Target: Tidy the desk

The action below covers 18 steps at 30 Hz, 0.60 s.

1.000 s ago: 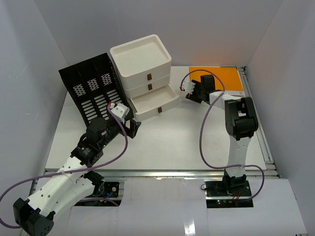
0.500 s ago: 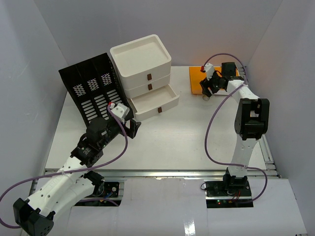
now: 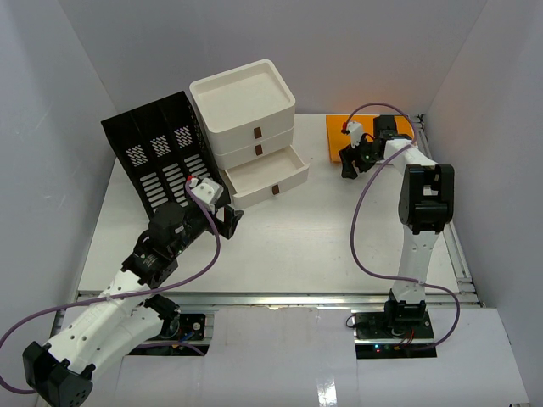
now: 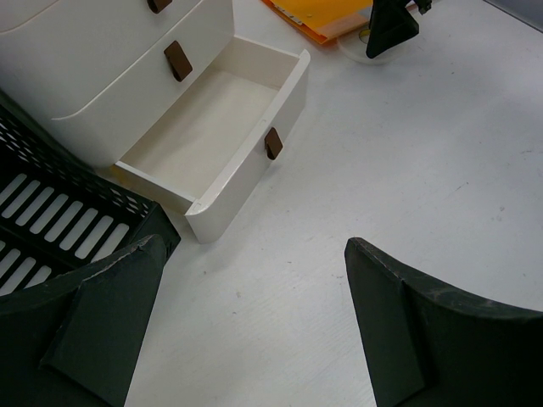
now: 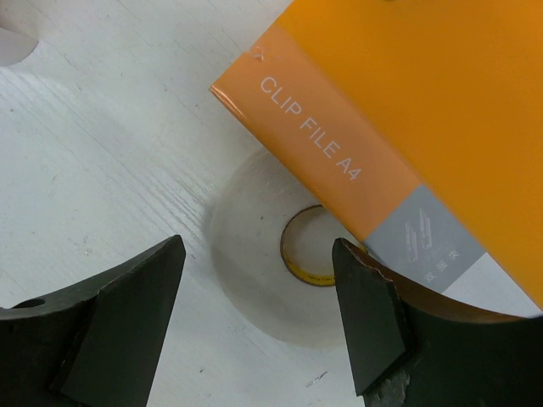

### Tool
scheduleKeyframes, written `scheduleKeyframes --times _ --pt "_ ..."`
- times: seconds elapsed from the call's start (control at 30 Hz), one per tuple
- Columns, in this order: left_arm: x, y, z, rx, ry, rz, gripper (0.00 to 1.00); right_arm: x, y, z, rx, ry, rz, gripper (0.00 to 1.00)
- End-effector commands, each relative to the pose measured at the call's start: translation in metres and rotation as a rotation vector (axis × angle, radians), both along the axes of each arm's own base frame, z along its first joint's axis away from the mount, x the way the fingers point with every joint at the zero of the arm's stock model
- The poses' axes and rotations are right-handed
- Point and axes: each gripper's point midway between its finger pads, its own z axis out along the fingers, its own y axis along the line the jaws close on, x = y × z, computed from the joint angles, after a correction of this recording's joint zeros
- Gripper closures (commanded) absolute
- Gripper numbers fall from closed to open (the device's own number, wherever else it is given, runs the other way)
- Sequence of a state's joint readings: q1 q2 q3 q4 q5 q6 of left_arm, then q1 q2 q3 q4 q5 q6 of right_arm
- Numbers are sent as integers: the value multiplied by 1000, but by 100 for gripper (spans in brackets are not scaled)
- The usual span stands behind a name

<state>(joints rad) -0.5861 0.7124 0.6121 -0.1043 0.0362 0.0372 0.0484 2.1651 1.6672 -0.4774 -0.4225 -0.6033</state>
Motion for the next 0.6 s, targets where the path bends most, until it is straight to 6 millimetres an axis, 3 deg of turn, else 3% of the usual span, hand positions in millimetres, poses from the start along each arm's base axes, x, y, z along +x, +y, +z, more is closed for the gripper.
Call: scheduleKeyframes --times 0.0,0.3,0.43,0.57 --pt "-1 -1 12 -16 -25 -12 2 -1 4 -10 -20 24 -4 23" --pt "-1 0 13 -14 -26 -8 2 -10 5 -29 -78 20 8 25" --pt "-1 -1 13 -16 -25 -11 2 -22 4 -38 -92 27 12 39" --pt "-1 -3 12 -24 -21 -18 2 -33 4 -42 -89 47 18 62"
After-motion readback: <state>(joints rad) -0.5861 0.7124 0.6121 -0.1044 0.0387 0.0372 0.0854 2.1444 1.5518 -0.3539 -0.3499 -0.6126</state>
